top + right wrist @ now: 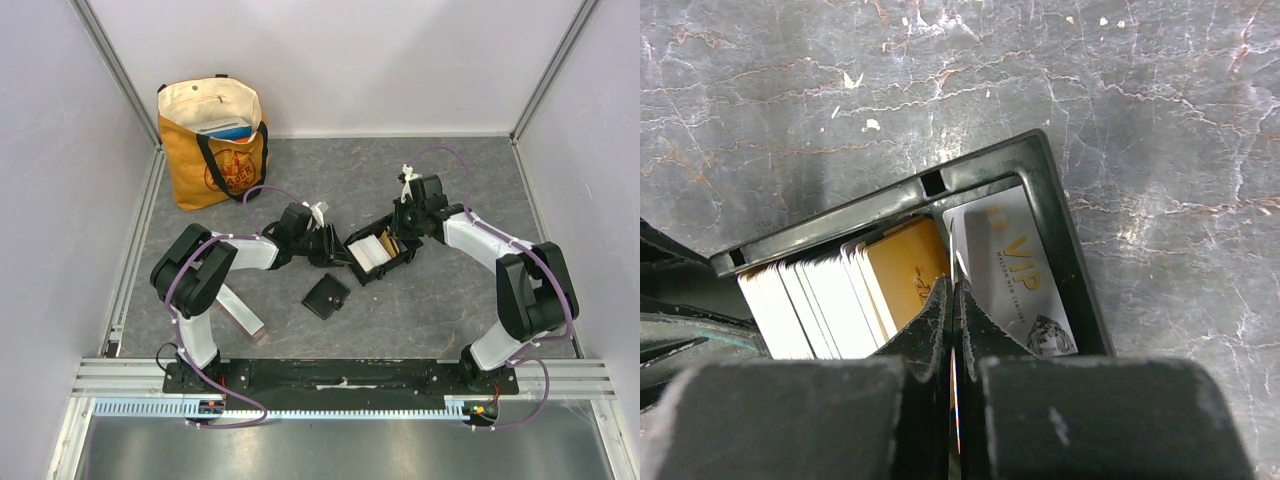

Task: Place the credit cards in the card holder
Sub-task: Pick up the credit card from the storage box.

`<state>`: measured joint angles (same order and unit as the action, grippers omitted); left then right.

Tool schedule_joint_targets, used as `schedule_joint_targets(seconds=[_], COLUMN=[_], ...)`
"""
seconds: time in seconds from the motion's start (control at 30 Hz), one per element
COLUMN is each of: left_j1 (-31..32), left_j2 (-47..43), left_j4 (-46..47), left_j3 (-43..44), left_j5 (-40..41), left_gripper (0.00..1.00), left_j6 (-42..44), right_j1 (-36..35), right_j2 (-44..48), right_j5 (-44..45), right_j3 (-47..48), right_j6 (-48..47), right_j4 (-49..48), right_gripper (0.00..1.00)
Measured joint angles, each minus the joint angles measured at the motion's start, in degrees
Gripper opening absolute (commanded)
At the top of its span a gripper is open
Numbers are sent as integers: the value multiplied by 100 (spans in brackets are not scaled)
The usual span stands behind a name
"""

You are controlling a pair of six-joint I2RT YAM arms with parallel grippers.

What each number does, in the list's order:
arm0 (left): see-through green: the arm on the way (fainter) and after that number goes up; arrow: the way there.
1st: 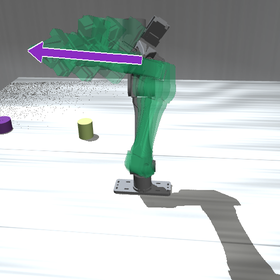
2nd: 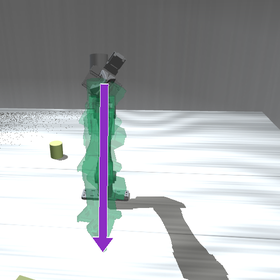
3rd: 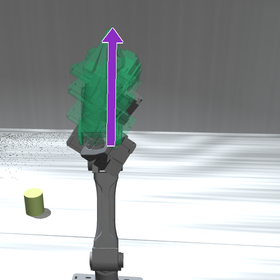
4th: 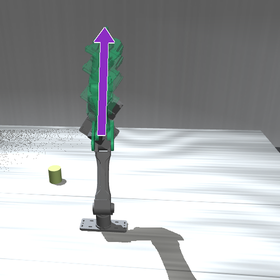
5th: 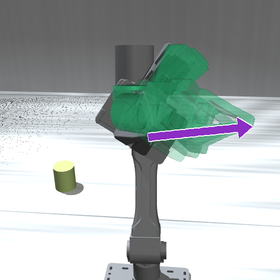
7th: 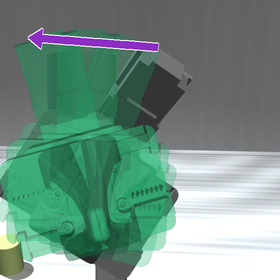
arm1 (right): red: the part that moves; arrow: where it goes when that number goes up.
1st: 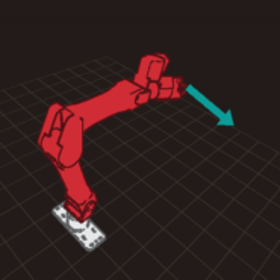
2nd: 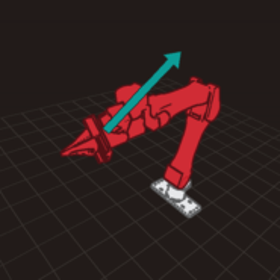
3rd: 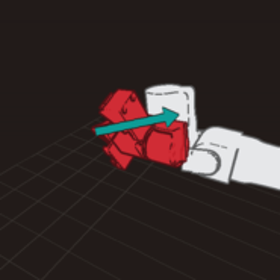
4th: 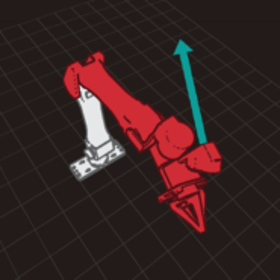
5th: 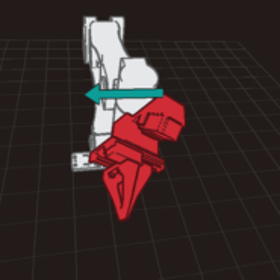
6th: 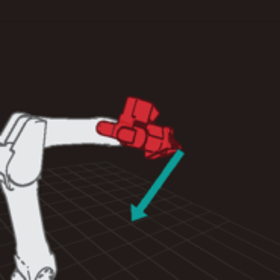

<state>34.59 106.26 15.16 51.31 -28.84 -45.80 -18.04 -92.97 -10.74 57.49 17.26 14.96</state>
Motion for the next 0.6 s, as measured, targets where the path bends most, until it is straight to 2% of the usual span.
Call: schedule_joint_targets(seconds=[0.17, 0.37, 0.6], left_j1=[2, 7, 4], left_j2=[48, 291, 514], left_j4=[-11, -129, -328], left_j3=[90, 468, 879], left_j5=[-37, -61, -35], left_gripper=[45, 45, 45], left_j6=[0, 4, 7], right_j1=[-201, -614, -1034], right_j2=[396, 1311, 2260], right_j5=[496, 1478, 2494], right_j3=[0, 0, 223], right_j6=[-90, -181, -184], right_j4=[138, 214, 1056], right_gripper=[0, 0, 0])
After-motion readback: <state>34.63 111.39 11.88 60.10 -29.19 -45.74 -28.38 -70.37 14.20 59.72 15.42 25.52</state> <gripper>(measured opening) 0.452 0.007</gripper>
